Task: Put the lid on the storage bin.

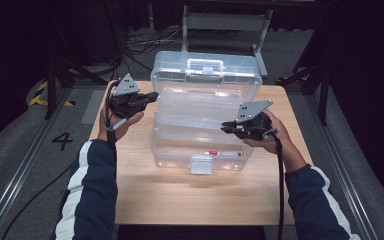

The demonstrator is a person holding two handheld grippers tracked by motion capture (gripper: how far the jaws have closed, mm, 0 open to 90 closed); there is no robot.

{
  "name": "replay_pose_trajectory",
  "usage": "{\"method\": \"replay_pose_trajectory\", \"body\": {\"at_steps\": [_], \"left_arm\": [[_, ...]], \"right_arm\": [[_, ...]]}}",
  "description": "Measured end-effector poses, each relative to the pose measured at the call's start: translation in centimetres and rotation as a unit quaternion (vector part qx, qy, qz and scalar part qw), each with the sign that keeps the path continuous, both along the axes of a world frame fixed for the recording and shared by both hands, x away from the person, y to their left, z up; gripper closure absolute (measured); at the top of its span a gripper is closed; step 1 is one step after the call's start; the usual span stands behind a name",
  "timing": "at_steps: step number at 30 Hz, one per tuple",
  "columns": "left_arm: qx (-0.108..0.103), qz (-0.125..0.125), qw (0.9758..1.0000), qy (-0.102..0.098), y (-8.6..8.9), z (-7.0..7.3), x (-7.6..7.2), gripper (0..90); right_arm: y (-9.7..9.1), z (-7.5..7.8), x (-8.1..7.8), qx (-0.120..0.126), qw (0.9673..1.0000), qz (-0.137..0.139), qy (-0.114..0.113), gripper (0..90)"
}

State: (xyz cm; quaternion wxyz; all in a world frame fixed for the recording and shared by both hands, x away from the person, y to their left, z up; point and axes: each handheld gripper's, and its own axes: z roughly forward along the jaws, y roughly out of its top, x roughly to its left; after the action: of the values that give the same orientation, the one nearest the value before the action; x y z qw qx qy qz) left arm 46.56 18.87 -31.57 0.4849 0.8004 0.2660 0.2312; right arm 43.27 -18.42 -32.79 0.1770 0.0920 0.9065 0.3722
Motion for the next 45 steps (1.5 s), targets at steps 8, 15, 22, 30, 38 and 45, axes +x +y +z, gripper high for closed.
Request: {"method": "replay_pose_trajectory", "body": {"at_steps": [8,15,22,30,38,45], "left_arm": [[-0.017,0.005,0.9998,0.012,-0.1,-0.2,1.0,90.0],[-0.025,0.009,0.9995,0.014,0.0,-0.1,1.2,90.0],[-0.025,0.013,0.9996,0.009,0.4,0.2,1.0,90.0],[-0.034,0.012,0.9993,0.007,0.8,0.1,0.7,90.0],[-0.039,0.005,0.9992,0.006,1.0,0.0,0.3,90.0],[-0.032,-0.002,0.9995,0.001,0.9,-0.1,-0.1,90.0]], "right_arm": [[-0.1,-0.1,-0.2,-0.002,1.0000,0.000,-0.003,82.4],[-0.1,-0.2,-0.3,-0.001,1.0000,-0.001,-0.002,82.0],[-0.1,-0.4,-0.5,-0.002,1.0000,0.002,0.000,81.8],[-0.1,-0.6,-1.0,-0.007,1.0000,-0.001,-0.005,80.9],[0.0,-0.8,-1.2,-0.010,0.9999,-0.002,-0.006,80.6],[-0.6,-0.8,-1.5,-0.009,0.9999,-0.005,-0.007,80.5]]}}
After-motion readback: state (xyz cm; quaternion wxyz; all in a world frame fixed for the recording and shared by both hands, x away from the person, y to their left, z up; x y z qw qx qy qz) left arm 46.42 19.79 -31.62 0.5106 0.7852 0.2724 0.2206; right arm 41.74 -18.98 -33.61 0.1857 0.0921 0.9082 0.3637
